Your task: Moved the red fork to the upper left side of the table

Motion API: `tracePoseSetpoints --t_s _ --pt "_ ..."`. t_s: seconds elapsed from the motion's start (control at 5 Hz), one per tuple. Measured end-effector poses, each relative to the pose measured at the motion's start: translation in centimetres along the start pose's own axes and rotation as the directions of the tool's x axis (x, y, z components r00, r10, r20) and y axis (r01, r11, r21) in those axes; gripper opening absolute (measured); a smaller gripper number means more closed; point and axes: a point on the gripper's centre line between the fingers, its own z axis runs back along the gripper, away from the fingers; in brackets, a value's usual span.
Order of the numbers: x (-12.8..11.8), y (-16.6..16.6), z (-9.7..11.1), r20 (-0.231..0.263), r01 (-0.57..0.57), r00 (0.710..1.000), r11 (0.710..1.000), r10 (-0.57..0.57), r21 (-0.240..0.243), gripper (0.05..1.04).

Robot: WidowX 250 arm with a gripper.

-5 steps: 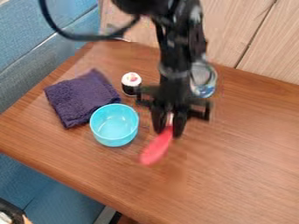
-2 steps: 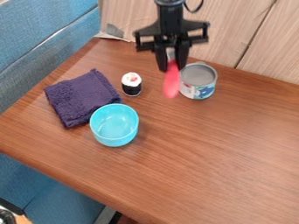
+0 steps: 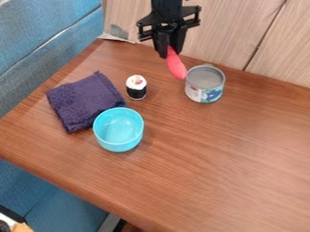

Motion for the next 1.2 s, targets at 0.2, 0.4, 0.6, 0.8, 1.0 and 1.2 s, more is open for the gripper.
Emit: tracePoseSetpoints --t_s 0.2,0.4,0.6,0.8,1.0,1.2 --pt "2.7 0.5 -1.0 0.025 -0.164 0.986 0.986 0.163 0.012 0.314" --pt "5.2 0.6 -2.7 0.047 -0.308 0.951 0.951 0.307 0.026 0.314" --pt "6.8 0.1 -4.2 0.073 -0.384 0.922 0.923 0.381 0.038 0.314" --pt "7.3 -0.1 -6.1 0.059 -0.411 0.912 0.908 0.407 0.084 0.314" --pt "7.6 0.0 -7.7 0.055 -0.436 0.900 0.893 0.433 0.111 0.314" --pt "8.0 -0.5 -8.1 0.035 -0.428 0.903 0.895 0.427 0.122 0.356"
